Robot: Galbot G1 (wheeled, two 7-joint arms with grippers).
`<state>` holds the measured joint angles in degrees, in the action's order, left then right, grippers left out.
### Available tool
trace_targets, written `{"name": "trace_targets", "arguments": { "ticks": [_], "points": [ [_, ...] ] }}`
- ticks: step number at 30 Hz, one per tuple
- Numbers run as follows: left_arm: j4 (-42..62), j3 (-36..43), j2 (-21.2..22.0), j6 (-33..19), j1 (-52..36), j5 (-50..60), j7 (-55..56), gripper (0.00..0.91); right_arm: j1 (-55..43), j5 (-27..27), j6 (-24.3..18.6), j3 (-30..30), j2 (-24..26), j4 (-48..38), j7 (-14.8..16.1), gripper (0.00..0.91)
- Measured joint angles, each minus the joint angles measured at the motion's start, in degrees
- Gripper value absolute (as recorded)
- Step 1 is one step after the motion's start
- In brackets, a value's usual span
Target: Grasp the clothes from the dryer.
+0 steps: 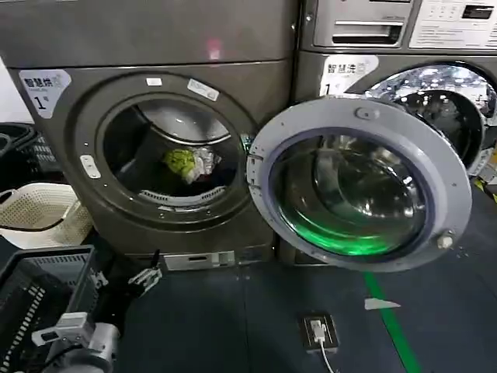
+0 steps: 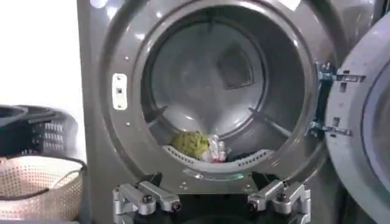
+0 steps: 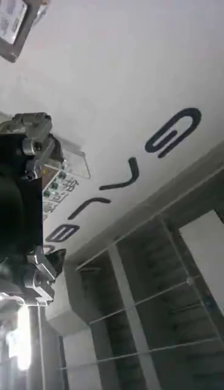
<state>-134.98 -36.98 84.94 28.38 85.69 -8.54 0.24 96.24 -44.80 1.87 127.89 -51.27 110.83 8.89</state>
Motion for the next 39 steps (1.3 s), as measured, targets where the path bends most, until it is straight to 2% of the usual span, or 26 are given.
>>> {"name": "trace_targets", "arguments": {
  "ticks": [39],
  "points": [
    [1.3,0.1,-0.1,-0.7,-0.4,2.2,-0.5,0.907,-0.6,0.0,-0.8,-1.2,-1.0,0.3,0.9,0.907]
  ]
}}
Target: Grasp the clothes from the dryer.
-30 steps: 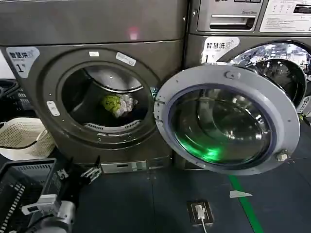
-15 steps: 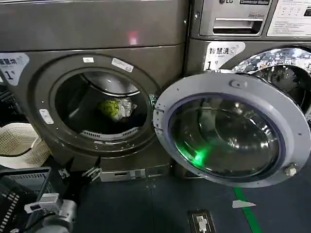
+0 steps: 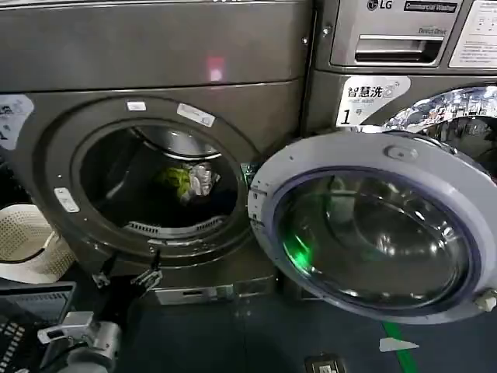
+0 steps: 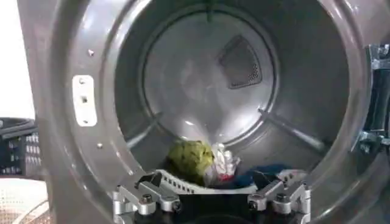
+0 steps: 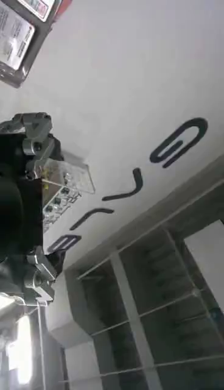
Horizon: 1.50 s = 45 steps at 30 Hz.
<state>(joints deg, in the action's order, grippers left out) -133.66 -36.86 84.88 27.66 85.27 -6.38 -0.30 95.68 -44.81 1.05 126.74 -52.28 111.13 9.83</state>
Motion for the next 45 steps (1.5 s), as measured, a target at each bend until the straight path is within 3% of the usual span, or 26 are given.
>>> {"name": "trace_targets", "arguments": {
  "ticks": [11,21,45],
  "points": [
    [1.0,0.1,-1.3,-0.7,-1.8,-1.1,-0.8,0.907,0.5,0.1,0.2,-0.4,0.2,1.0,-0.9,0.907],
    [6.2,1.6,-2.9,-1.4,-10.2,-4.0,-1.0,0.907,2.0,0.9,1.5,0.9,0.3,2.5,-1.9,0.907],
    [42.8,9.6,-4.4,-5.0,-44.2,-3.3,-0.1,0.907,3.4,2.5,1.0,2.8,-1.0,3.7,-0.8,0.907]
  ]
}}
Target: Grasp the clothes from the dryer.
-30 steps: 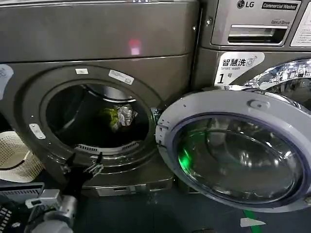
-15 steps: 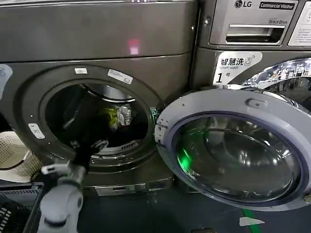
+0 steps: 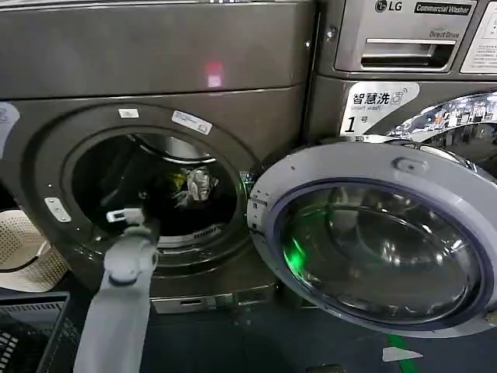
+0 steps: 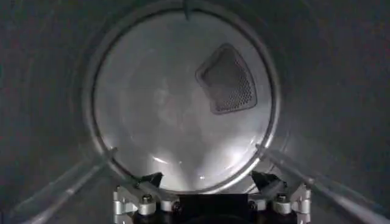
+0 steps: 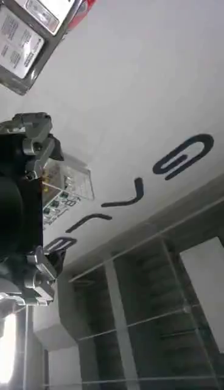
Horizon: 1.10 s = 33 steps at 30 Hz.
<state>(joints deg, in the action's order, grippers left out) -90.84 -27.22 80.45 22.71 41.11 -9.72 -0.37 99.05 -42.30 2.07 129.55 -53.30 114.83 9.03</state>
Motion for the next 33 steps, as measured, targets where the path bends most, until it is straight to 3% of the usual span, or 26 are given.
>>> {"name": "trace_targets", "arguments": {
  "ticks": [21,33],
  "points": [
    [28.6,4.8,1.9,-5.9,-20.9,-0.7,0.2,0.907,-0.4,0.0,-0.4,0.3,-0.2,-0.4,0.6,0.907],
    [43.0,7.1,1.2,-8.2,-29.1,2.0,-6.2,0.907,-0.6,0.0,-1.0,1.0,-0.4,-1.2,1.1,0.907]
  ]
}}
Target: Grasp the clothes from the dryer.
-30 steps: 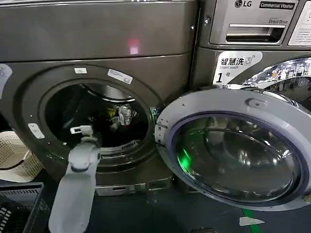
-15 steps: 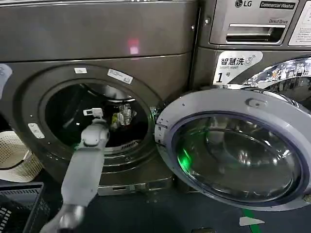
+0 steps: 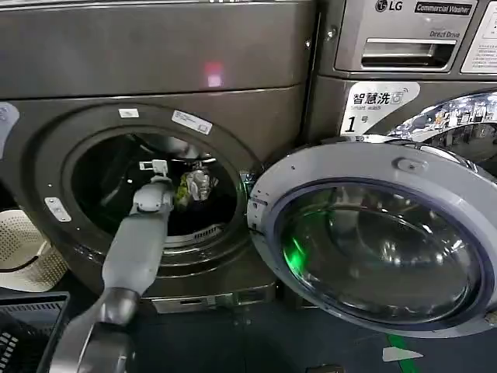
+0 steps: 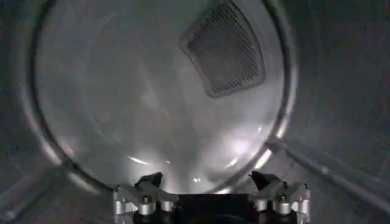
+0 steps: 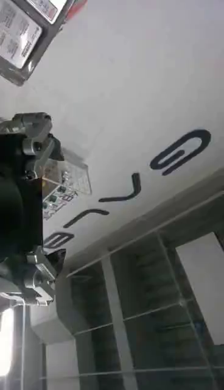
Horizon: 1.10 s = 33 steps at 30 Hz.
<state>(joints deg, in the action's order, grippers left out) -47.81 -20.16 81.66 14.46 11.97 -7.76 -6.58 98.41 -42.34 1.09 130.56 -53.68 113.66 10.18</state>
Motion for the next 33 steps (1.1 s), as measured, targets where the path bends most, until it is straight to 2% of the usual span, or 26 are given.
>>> {"name": "trace_targets", "arguments": {
  "ticks": [16,33],
  "points": [
    [16.5,14.1,-2.8,-0.4,-11.8,3.7,-24.2,0.907,0.0,0.2,-0.3,0.0,-0.1,-0.3,0.4,0.907],
    [24.2,32.9,-3.9,-4.7,-18.9,15.6,-47.9,0.907,0.1,0.8,-0.7,0.1,0.0,-1.1,0.8,0.907]
  ]
}}
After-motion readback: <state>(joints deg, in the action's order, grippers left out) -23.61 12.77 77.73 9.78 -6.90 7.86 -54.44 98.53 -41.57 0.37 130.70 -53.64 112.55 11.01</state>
